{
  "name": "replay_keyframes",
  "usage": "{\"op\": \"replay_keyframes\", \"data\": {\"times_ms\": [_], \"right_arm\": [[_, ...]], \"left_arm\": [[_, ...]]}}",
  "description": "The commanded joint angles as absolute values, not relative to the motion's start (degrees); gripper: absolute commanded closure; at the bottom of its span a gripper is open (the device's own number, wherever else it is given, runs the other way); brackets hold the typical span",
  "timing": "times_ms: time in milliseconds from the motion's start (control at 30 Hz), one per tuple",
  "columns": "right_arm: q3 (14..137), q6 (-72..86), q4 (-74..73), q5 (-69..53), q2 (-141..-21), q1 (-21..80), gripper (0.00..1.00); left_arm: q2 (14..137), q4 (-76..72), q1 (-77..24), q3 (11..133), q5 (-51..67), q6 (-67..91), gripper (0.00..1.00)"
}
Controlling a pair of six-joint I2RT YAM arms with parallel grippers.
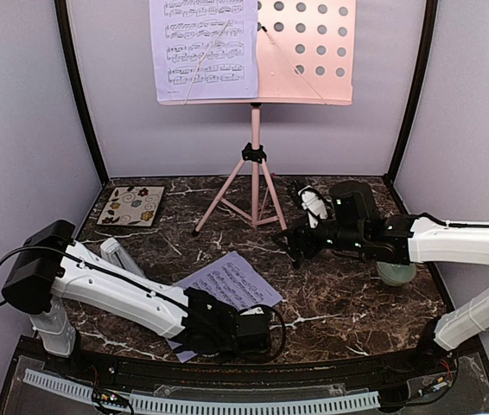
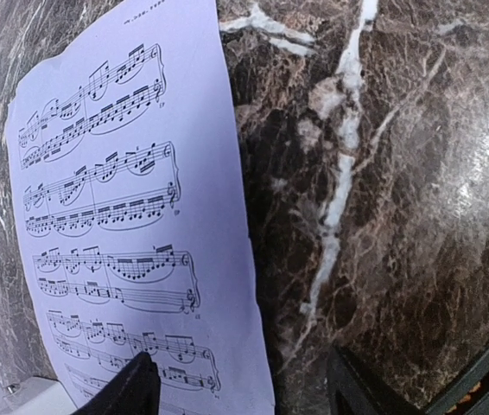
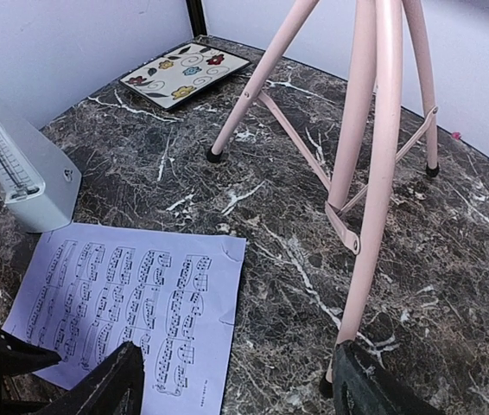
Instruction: Set up the instrument practice props
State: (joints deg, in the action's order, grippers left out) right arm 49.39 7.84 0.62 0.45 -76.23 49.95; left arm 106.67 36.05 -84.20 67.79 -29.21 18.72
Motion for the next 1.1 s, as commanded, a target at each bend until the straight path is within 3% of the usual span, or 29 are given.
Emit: {"op": "replay_keyframes", "data": {"times_ms": [0, 567, 733, 967, 1067], "right_arm": [[49.7, 7.9, 3.1, 1.9, -75.7, 50.3, 0.25], [50.3, 6.2, 1.9, 3.2, -74.6, 48.8, 0.26], [50.3, 6.3, 1.9, 2.8, -74.6, 48.7, 0.28], [50.4, 6.1, 1.4, 2.4, -74.2, 48.5, 0.28], [51.0, 6.0, 0.6, 1.0, -73.9, 48.0, 0.28]], "left_arm": [[110.0, 43.6, -84.7, 72.7, -34.7, 21.3, 0.34], [120.6, 53.8, -84.6, 78.1, -42.0, 27.7, 0.51], [120.5, 54.6, -84.2, 78.2, -44.9, 28.2, 0.67], [118.0, 54.2, -84.1, 76.8, -46.9, 27.4, 0.97], [115.1, 51.0, -84.7, 75.2, -47.5, 23.5, 1.00]]}}
